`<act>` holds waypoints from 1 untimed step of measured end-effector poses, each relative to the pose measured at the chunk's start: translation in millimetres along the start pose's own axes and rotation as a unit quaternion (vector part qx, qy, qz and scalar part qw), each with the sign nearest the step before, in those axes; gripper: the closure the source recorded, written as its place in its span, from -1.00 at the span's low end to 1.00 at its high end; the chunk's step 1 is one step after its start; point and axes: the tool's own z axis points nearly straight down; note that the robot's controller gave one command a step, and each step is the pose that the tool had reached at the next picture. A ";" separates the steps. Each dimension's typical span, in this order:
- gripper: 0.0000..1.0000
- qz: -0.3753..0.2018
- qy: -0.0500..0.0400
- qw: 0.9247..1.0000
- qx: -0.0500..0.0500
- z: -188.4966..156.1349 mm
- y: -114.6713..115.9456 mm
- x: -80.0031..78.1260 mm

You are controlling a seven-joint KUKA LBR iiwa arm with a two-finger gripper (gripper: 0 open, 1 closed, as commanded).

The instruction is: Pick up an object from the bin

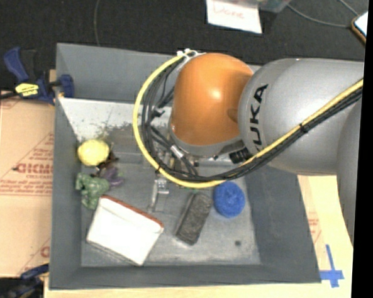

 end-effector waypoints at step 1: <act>-1.00 0.000 0.000 1.000 0.000 0.0 0.0 0.0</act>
Offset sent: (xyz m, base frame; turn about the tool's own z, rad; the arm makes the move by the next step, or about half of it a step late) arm 0.0300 -0.0168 0.0746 -0.0130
